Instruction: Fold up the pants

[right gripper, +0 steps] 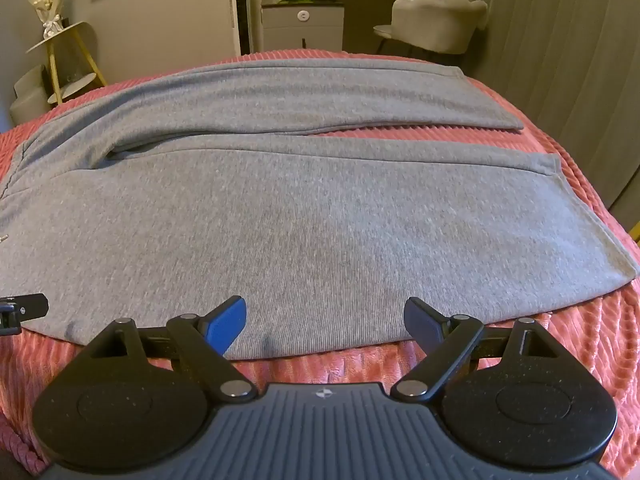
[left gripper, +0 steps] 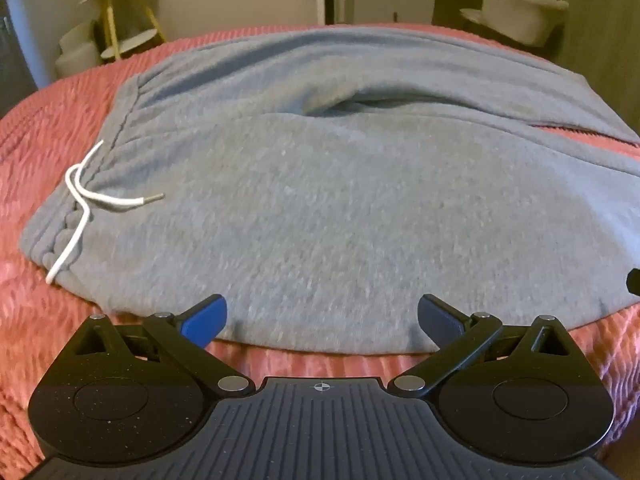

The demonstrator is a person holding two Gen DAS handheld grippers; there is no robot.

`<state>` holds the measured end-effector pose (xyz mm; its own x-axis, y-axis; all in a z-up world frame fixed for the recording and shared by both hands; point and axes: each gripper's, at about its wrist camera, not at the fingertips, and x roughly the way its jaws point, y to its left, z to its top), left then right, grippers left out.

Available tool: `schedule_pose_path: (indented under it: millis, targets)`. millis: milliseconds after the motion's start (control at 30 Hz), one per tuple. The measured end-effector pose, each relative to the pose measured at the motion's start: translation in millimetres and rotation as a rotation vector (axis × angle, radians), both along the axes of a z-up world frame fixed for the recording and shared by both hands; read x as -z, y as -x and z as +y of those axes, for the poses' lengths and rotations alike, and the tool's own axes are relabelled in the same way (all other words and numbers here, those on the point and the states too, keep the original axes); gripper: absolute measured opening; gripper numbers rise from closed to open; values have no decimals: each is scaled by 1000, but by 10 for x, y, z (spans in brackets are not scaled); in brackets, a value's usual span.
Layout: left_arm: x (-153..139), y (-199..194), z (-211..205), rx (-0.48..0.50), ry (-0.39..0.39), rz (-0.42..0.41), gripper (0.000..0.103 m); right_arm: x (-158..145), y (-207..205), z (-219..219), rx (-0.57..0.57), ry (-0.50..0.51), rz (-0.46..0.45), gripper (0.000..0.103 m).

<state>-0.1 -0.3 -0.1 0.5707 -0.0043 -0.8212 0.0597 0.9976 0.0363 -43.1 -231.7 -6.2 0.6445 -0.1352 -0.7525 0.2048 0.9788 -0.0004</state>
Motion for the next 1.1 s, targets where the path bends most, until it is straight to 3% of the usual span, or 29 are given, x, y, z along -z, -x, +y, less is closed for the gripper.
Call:
schedule_pose_path:
  millis: [233,1100]
  targets:
    - [65,38,53,2,29,7,103,13,-2,-2,0,-4,8,86]
    - [86,-49,34,-22,25,54,103,39,-15,-11,-1,-1,14,86]
